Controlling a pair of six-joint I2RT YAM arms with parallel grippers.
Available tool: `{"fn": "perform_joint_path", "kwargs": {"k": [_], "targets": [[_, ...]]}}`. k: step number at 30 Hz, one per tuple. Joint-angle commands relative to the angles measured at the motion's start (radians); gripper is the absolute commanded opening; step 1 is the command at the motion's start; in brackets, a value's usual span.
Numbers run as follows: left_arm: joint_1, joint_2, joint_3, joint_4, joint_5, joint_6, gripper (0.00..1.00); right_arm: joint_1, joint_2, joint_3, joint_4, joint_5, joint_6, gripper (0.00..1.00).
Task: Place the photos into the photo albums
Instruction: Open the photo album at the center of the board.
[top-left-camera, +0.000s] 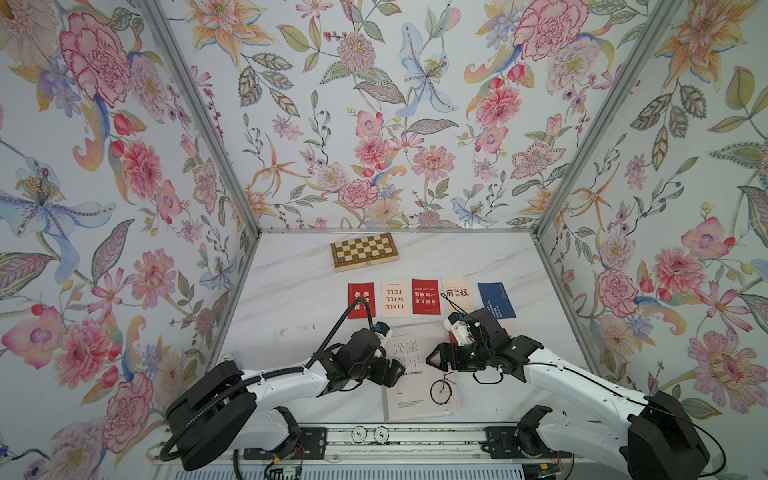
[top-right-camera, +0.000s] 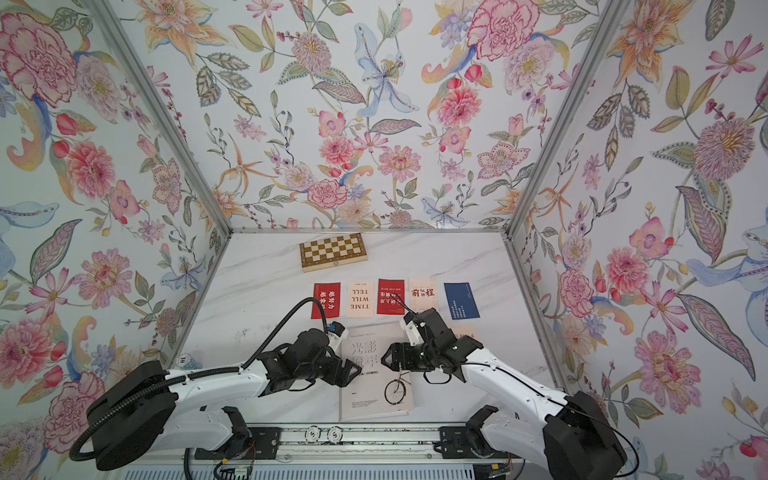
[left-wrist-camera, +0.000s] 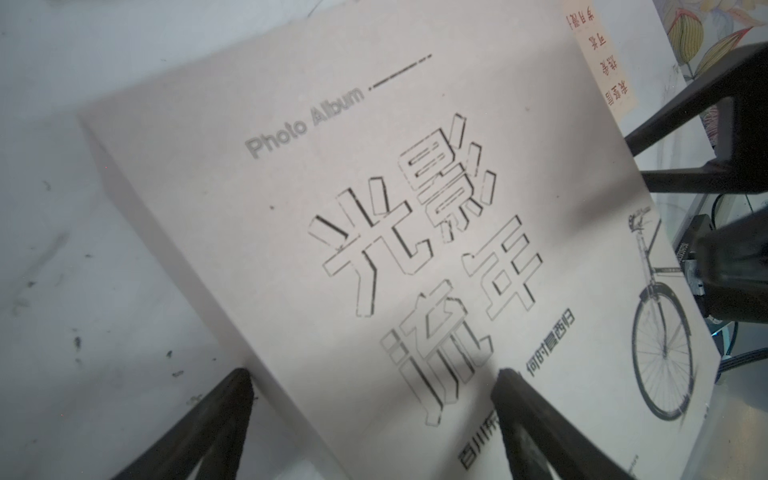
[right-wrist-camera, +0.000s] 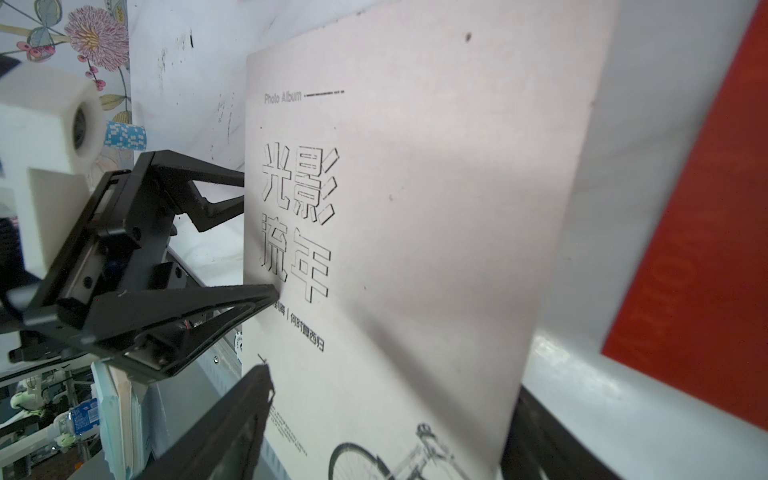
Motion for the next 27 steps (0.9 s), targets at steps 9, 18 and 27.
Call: {"fn": "perform_joint_path", "kwargs": {"k": [9,18,27], "targets": [[0.095,-0.103,-0.035,-0.09,0.025,0.032,0.88,0.117,-0.022,0.136,0.016,-0.015,0.012,0.81],[0.152,-0.131,-0.031,-0.105,0.051,0.055,0.88,0.203,0.008,0.24,0.057,-0.029,0.044,0.81],[0.166,-0.068,0.008,-0.082,0.08,0.084,0.88,0.265,0.089,0.33,0.116,-0.057,0.057,0.81]]}}
